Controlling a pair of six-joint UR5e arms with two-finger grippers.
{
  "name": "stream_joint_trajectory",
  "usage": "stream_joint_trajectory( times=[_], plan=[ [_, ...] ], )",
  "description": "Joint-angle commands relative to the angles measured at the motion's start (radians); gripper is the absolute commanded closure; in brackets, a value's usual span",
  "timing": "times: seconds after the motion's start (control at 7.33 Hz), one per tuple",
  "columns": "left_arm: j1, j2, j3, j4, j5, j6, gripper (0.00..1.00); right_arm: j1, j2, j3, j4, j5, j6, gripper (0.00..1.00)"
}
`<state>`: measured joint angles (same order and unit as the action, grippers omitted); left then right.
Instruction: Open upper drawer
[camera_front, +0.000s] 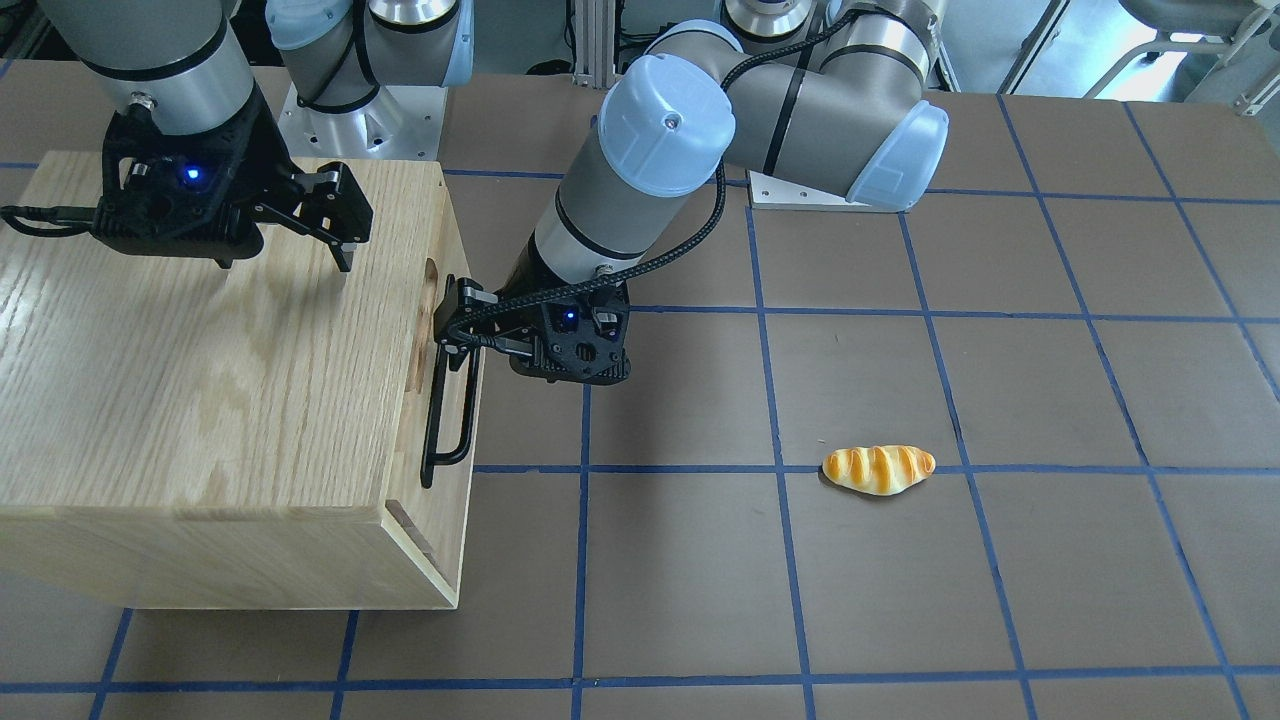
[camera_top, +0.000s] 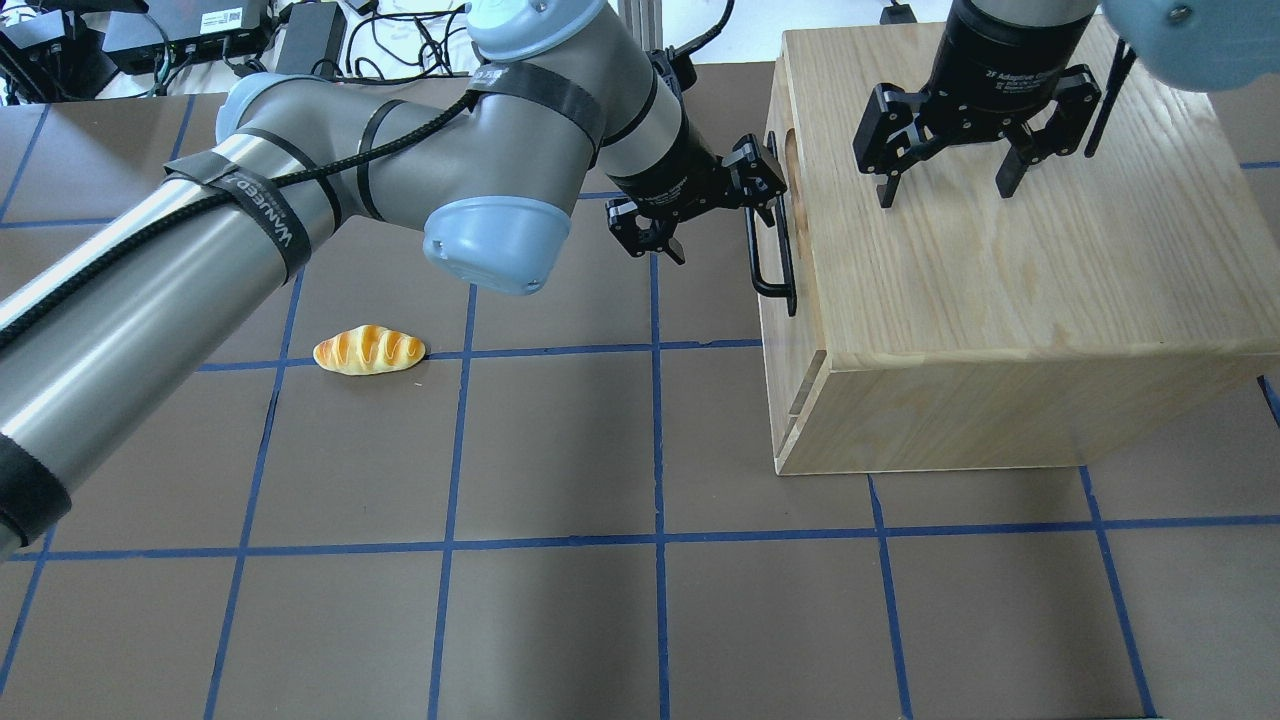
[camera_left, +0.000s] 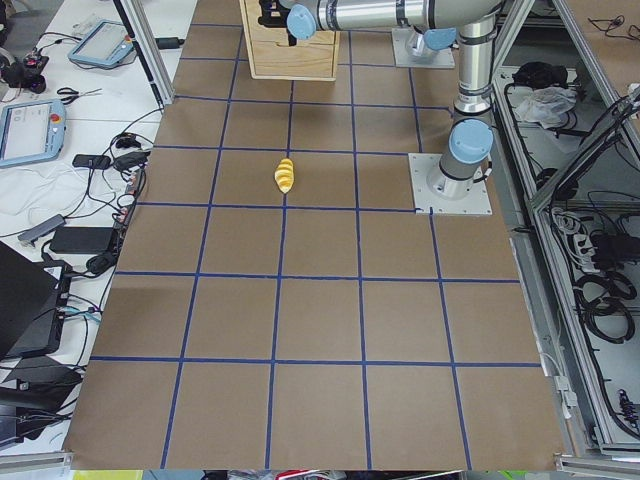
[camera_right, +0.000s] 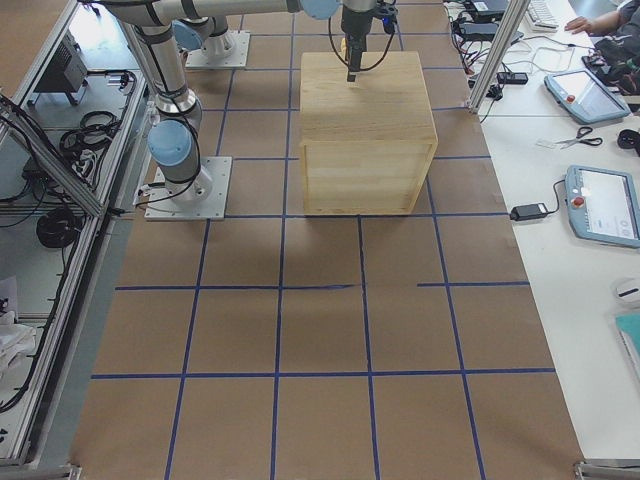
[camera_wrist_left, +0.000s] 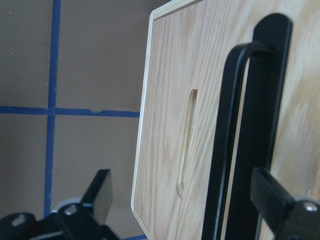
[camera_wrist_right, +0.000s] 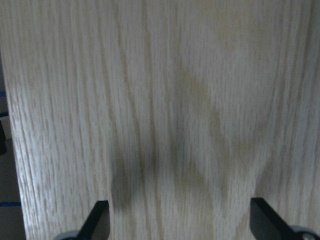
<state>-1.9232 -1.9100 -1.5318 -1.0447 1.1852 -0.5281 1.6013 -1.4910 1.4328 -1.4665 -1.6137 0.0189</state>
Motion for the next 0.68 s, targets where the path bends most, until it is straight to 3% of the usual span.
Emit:
stream_joint_trajectory(
  times=[0.0, 0.55],
  plan=[
    [0.000, -0.007, -0.001, 0.002, 0.004, 0.011, 0.00, 0.000, 0.000, 0.000, 0.000, 0.000, 0.001, 0.00],
    [-0.002, -0.015, -0.005, 0.000, 0.008, 0.045, 0.00, 0.000, 0.000, 0.000, 0.000, 0.000, 0.000, 0.00]
  ],
)
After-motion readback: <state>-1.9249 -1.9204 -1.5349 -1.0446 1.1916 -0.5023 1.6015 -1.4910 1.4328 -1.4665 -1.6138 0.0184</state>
